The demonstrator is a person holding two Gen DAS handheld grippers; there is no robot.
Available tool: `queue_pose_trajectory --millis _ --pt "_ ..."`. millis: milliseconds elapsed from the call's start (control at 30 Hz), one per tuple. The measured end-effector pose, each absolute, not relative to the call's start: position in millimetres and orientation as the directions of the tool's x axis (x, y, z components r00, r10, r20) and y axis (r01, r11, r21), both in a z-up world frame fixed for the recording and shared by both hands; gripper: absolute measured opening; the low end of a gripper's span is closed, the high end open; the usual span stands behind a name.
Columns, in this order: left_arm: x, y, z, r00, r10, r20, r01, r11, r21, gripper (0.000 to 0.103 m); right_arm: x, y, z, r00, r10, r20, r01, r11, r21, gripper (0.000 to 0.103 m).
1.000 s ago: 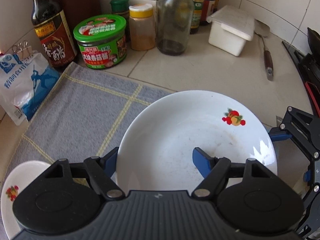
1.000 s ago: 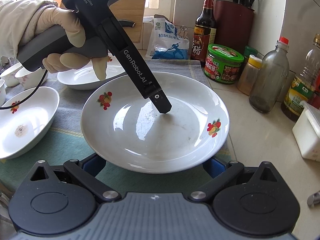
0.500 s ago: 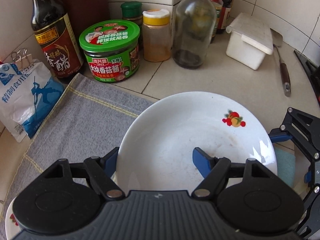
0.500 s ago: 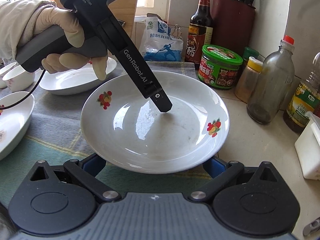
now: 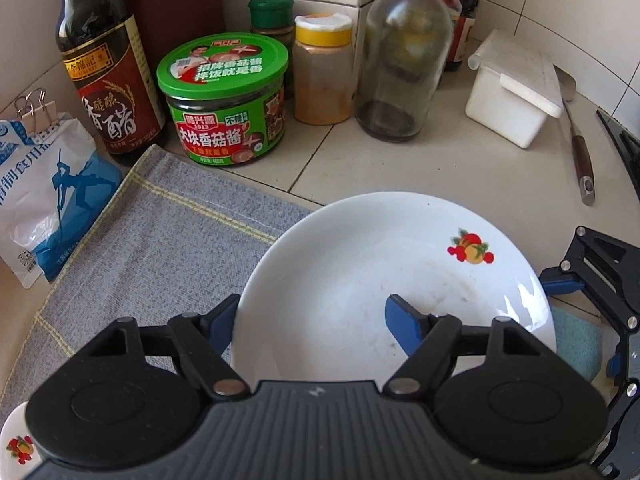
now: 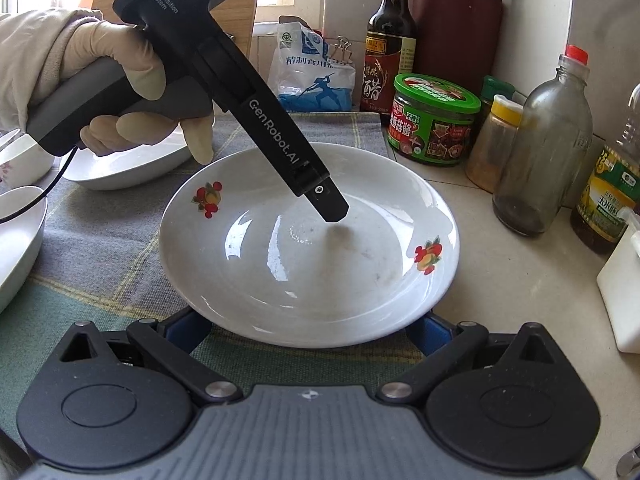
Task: Organize plates and bowls
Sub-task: 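Lift the gripped white plate off the towel with the left tool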
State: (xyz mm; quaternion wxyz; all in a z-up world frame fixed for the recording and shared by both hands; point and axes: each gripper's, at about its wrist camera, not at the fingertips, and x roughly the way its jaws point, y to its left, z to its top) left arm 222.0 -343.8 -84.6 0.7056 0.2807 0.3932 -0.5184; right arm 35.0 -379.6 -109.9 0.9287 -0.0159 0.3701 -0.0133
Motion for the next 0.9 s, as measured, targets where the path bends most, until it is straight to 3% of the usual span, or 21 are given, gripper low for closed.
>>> queue_pose_trajectory --millis 400,633,900 --pt "203 -309 -51 0.265 -0.591 -0.762 0.934 0.354 0.05 0.087 22 -373 -99 0.728 -0.041 -0.685 0.038 0.999 -0.019 0.103" --pt "162 -254 -12 0.377 -0.651 -0.658 0.904 0.413 0.11 0.095 2 -346 -89 0.733 -0.035 -0.679 0.042 0.999 -0.007 0.103" --pt "116 -178 7 0.442 -0.667 -0.6 0.864 0.496 0.085 0.097 -14 -299 -73 0.752 -0.015 -0.659 -0.004 1.0 -0.028 0.103"
